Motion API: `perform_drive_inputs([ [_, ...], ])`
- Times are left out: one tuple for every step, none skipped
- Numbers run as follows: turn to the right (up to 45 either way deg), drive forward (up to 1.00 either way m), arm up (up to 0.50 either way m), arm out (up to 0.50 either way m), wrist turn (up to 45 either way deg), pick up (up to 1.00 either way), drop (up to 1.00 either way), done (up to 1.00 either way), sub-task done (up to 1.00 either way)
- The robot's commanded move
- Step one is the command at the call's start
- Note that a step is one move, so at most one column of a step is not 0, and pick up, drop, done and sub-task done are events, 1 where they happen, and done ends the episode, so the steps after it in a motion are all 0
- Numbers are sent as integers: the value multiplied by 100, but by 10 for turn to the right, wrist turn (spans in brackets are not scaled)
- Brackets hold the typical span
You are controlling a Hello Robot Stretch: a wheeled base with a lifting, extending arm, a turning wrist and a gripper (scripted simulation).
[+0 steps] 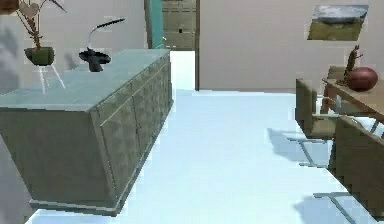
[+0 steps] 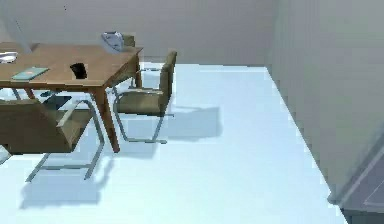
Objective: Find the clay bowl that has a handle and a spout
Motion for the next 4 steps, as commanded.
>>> perform_drive_inputs([
  [0,100,0,0,0,0,0,0,0],
  [0,100,0,0,0,0,0,0,0],
  [0,100,0,0,0,0,0,0,0],
  [30,0,0,0,0,0,0,0,0],
])
